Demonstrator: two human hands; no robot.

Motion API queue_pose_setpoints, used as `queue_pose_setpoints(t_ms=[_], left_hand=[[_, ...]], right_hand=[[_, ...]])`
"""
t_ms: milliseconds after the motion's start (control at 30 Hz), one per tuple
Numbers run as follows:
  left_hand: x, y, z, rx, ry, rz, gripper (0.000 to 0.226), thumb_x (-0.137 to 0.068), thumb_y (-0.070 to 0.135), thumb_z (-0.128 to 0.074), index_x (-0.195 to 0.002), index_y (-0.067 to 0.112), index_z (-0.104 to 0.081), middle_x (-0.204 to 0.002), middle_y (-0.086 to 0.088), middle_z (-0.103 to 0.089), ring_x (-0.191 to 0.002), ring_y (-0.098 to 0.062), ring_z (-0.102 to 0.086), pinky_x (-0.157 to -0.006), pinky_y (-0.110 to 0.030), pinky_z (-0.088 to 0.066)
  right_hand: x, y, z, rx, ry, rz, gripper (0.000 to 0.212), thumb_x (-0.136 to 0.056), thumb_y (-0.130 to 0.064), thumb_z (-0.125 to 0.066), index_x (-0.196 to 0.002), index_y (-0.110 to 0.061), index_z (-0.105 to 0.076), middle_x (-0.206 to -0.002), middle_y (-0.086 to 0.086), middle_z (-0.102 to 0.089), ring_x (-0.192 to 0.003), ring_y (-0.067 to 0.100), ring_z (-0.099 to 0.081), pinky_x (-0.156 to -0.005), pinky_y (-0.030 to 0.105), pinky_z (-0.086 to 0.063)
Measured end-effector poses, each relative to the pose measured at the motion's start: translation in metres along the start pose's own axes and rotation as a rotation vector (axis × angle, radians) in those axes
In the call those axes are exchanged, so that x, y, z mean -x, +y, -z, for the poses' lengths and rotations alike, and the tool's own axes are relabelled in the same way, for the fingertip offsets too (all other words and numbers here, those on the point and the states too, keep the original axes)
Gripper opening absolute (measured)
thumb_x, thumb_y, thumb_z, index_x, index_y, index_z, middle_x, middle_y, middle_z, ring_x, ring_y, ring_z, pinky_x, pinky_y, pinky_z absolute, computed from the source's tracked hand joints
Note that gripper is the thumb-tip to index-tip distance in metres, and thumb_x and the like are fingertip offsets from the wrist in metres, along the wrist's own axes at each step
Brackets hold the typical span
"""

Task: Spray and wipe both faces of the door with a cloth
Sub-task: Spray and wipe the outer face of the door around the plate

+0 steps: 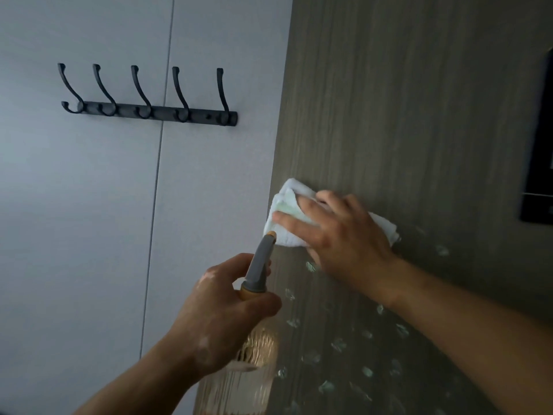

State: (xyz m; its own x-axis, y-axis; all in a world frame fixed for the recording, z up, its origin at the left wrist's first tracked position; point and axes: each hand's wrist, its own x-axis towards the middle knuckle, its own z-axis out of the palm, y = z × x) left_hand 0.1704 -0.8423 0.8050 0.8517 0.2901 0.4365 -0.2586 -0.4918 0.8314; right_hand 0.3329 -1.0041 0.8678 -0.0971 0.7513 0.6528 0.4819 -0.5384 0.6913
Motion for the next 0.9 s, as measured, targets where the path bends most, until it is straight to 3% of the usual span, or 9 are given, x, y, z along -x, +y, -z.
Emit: queue_pose_setpoints(t_ms=[133, 233, 367, 500, 567, 667, 767, 900], left_hand=[[0.0, -0.003, 0.004, 0.013, 0.005, -0.021, 0.033, -0.082, 0.026, -0.079, -0.111, 0.036, -0.066, -0.097, 0.019, -0.071, -0.086, -0.011, -0.072, -0.071, -0.021, -0.052], [-0.003, -0.005, 0.005, 0.023, 0.014, -0.031, 0.032, -0.081, 0.025, -0.079, -0.108, 0.037, -0.066, -0.095, 0.018, -0.072, -0.084, -0.013, -0.074, -0.074, -0.026, -0.056], [-0.003, -0.006, 0.01, 0.057, 0.017, -0.024, 0.032, -0.081, 0.023, -0.077, -0.107, 0.039, -0.065, -0.091, 0.006, -0.075, -0.08, -0.019, -0.076, -0.07, -0.032, -0.061], [0.004, -0.008, 0.01, 0.049, 0.025, -0.03, 0.028, -0.082, 0.025, -0.077, -0.102, 0.039, -0.062, -0.096, 0.003, -0.073, -0.087, -0.024, -0.073, -0.082, -0.045, -0.061], [0.008, -0.008, 0.008, 0.057, 0.016, -0.023, 0.03, -0.082, 0.027, -0.078, -0.105, 0.038, -0.063, -0.098, 0.001, -0.073, -0.089, -0.025, -0.073, -0.085, -0.049, -0.061], [0.009, -0.007, 0.005, 0.066, 0.023, -0.03, 0.033, -0.08, 0.032, -0.08, -0.109, 0.038, -0.065, -0.098, 0.003, -0.074, -0.088, -0.026, -0.074, -0.085, -0.051, -0.061], [0.007, -0.005, 0.003, 0.083, 0.029, -0.036, 0.031, -0.08, 0.034, -0.079, -0.107, 0.038, -0.065, -0.099, 0.003, -0.074, -0.088, -0.026, -0.074, -0.083, -0.049, -0.062], [0.009, -0.006, 0.003, 0.078, 0.01, -0.028, 0.031, -0.081, 0.028, -0.078, -0.108, 0.037, -0.065, -0.094, 0.003, -0.076, -0.084, -0.023, -0.076, -0.08, -0.046, -0.063]], right_hand=[[-0.026, 0.016, 0.006, -0.003, 0.055, -0.131, 0.067, -0.088, -0.023, -0.072, -0.151, -0.028, -0.05, -0.145, 0.012, -0.056, -0.113, 0.034, -0.054, -0.084, 0.048, -0.05], [-0.038, 0.018, 0.005, 0.007, 0.08, -0.207, 0.062, -0.091, -0.022, -0.065, -0.151, -0.029, -0.05, -0.146, 0.01, -0.055, -0.116, 0.034, -0.052, -0.087, 0.048, -0.046], [0.011, -0.015, -0.007, -0.03, 0.031, -0.09, 0.064, -0.086, -0.027, -0.062, -0.149, -0.03, -0.052, -0.142, 0.011, -0.057, -0.118, 0.033, -0.052, -0.089, 0.047, -0.046], [0.068, -0.04, -0.014, -0.06, -0.079, 0.102, 0.077, -0.076, -0.028, -0.081, -0.147, -0.032, -0.053, -0.143, 0.009, -0.057, -0.116, 0.03, -0.06, -0.083, 0.046, -0.052], [0.055, -0.024, -0.01, -0.049, -0.063, 0.08, 0.077, -0.076, -0.024, -0.083, -0.147, -0.032, -0.053, -0.142, 0.011, -0.058, -0.115, 0.032, -0.06, -0.083, 0.048, -0.052], [0.005, 0.014, 0.005, -0.005, 0.061, -0.119, 0.068, -0.086, -0.017, -0.073, -0.149, -0.031, -0.053, -0.14, 0.012, -0.057, -0.111, 0.035, -0.053, -0.086, 0.051, -0.049], [-0.02, 0.031, 0.012, 0.024, 0.075, -0.232, 0.061, -0.093, -0.02, -0.066, -0.151, -0.03, -0.05, -0.142, 0.01, -0.056, -0.112, 0.034, -0.051, -0.089, 0.051, -0.046], [0.025, 0.0, -0.001, -0.017, 0.058, -0.098, 0.064, -0.086, -0.018, -0.066, -0.147, -0.03, -0.054, -0.14, 0.013, -0.058, -0.113, 0.037, -0.054, -0.085, 0.051, -0.048]])
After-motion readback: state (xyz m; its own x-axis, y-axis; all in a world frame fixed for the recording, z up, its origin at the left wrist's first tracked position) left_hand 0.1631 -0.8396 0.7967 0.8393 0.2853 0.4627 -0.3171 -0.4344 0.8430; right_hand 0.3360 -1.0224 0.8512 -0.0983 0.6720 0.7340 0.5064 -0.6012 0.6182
